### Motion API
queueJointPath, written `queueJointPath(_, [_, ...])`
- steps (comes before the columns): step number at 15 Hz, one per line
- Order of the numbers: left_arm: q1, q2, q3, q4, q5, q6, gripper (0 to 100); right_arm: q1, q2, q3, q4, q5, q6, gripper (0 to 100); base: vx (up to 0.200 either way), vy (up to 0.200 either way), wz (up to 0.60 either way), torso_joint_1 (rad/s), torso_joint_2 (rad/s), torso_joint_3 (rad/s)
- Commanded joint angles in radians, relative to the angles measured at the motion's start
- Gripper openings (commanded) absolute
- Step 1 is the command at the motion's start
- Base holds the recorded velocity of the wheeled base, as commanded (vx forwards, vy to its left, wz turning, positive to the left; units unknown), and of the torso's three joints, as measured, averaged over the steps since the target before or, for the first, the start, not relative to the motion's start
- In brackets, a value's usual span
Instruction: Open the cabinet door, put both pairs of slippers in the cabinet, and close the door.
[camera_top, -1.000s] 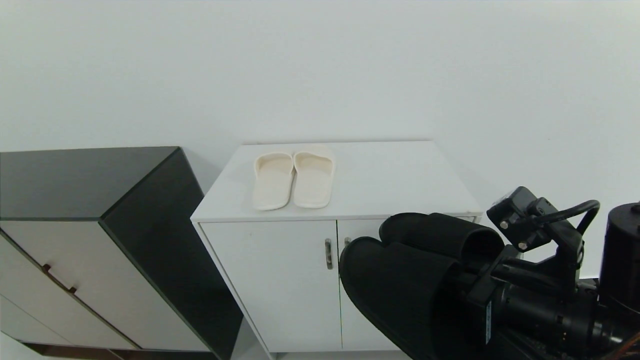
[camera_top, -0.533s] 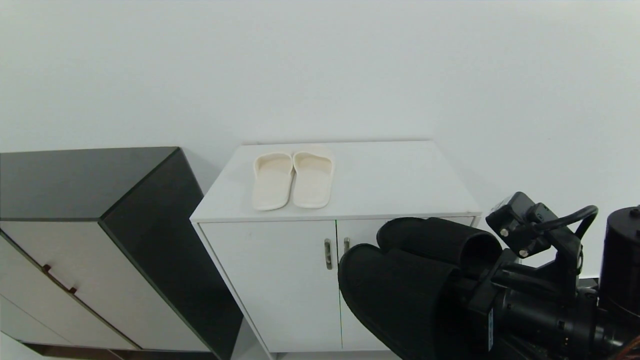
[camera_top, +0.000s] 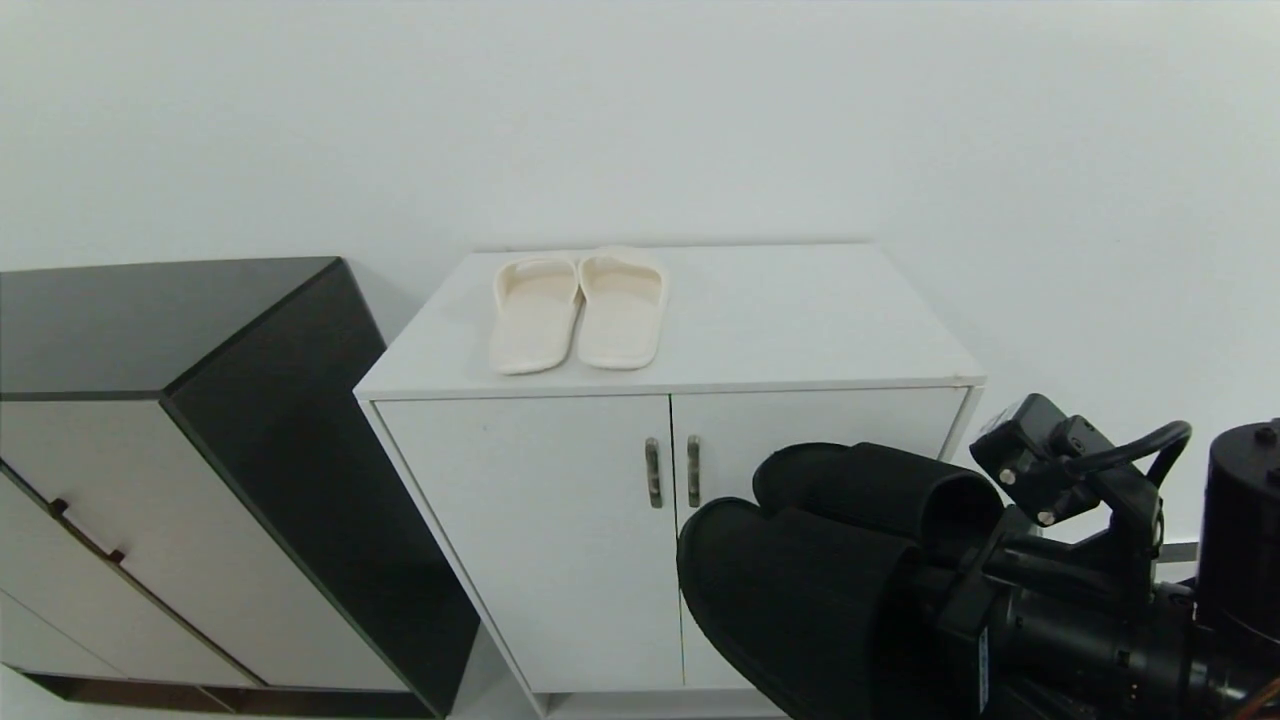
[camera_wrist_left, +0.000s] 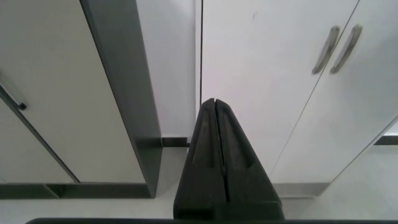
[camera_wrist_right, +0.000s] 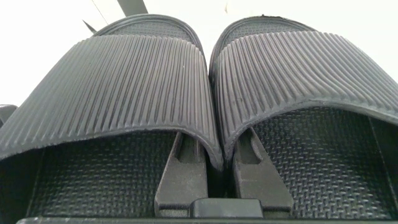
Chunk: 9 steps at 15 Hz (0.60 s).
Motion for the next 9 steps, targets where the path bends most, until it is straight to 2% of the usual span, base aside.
queueJointPath(1, [0.0,0.001,0.0,0.0,-0.001,0.0,0,0.001,0.005,0.003,0.0,0.0,0.0,0,0.0,0.0,0.0,-0.222,0.53,0.349])
queueJointPath(2, [0.0,0.001,-0.002,0.0,-0.002,-0.007,0,0.005,0.011,0.017,0.0,0.007,0.0,0,0.0,0.0,0.0,-0.207,0.53,0.315])
queueJointPath(3, [0.0,0.001,-0.002,0.0,-0.002,-0.005,100,0.005,0.01,0.02,0.0,0.007,0.0,0,0.0,0.0,0.0,-0.203,0.53,0.325])
queueJointPath(9, [0.0,0.001,0.0,0.0,-0.002,0.003,100,0.003,0.008,0.029,-0.002,0.007,0.0,0,0.0,0.0,0.0,-0.184,0.5,0.32])
